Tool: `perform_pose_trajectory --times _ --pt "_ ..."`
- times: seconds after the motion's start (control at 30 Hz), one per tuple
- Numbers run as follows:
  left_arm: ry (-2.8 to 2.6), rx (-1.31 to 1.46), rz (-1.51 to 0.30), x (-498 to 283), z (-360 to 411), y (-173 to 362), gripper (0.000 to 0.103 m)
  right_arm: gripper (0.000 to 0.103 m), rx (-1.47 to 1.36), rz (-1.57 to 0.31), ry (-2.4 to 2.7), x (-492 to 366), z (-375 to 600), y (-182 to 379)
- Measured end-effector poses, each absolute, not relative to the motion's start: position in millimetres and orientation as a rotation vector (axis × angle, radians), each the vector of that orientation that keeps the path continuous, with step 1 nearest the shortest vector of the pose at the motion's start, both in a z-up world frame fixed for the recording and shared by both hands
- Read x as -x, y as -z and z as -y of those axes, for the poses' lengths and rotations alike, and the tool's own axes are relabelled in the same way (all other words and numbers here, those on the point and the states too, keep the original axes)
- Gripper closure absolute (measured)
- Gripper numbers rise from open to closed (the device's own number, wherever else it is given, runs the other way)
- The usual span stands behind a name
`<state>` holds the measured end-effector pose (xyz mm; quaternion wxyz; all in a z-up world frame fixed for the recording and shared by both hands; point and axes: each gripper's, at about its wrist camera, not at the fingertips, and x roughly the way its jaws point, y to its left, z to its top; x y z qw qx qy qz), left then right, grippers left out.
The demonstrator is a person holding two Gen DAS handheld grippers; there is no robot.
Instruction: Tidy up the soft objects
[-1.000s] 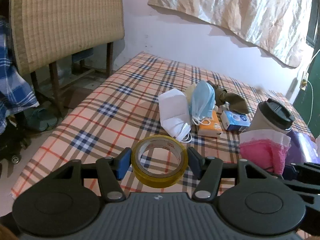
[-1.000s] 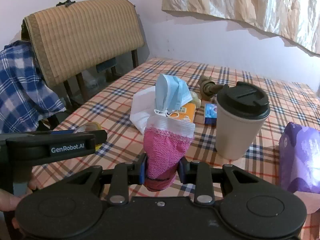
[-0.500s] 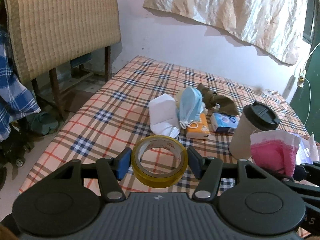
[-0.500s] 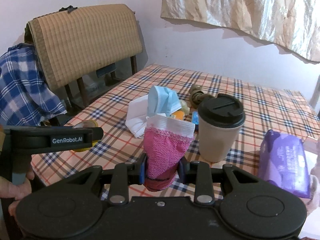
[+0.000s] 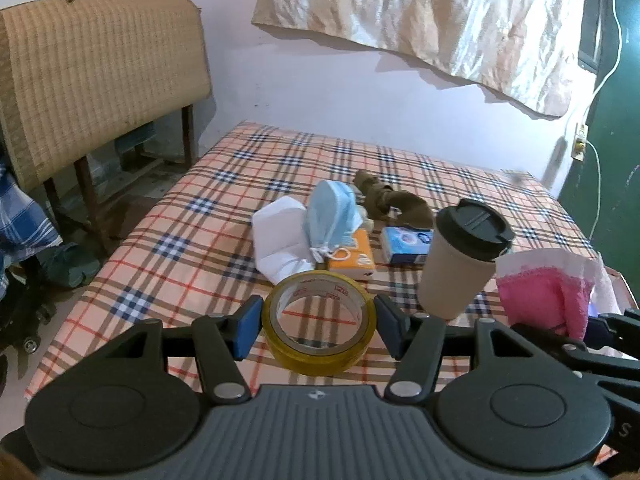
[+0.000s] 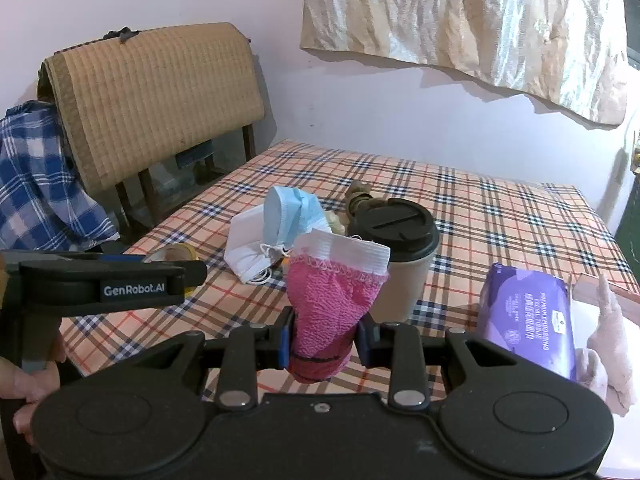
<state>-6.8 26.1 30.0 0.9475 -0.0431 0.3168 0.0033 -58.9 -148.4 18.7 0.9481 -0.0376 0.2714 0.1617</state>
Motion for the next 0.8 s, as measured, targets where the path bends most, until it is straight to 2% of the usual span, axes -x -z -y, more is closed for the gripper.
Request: perform_pose_trajectory --times 0.8 --pt "0.102 0.038 -0.643 1.4 28.7 -33.8 0.042 0.065 0.026 -0.525 -0.242 63.8 195.6 -27.0"
